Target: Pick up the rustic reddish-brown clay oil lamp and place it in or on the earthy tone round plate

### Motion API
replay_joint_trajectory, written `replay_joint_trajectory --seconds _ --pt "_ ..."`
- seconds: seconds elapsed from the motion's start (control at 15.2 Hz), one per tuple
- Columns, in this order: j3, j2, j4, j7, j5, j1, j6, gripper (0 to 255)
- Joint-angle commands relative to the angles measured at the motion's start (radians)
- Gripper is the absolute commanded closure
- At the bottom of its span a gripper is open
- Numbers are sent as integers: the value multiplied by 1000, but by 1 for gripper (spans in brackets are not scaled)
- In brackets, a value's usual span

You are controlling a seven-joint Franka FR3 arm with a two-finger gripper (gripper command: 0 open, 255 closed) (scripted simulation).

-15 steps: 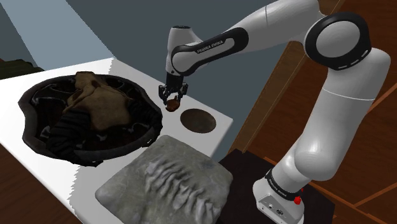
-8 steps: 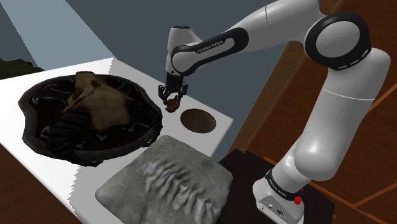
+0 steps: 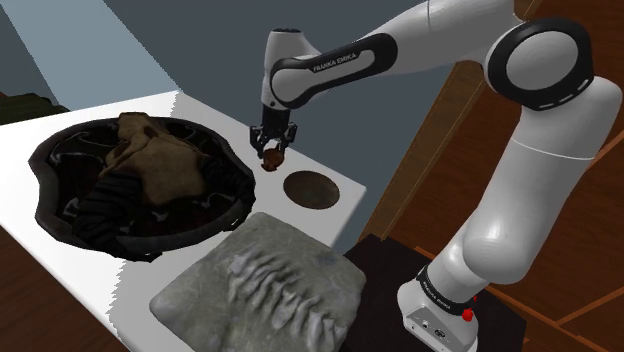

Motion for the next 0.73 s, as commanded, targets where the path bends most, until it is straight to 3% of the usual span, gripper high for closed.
replay_joint_trajectory --seconds 0.0,0.66 --pt "1 -14 11 -3 4 -1 -25 255" --pt "4 -64 84 -15 19 -3 -147 255"
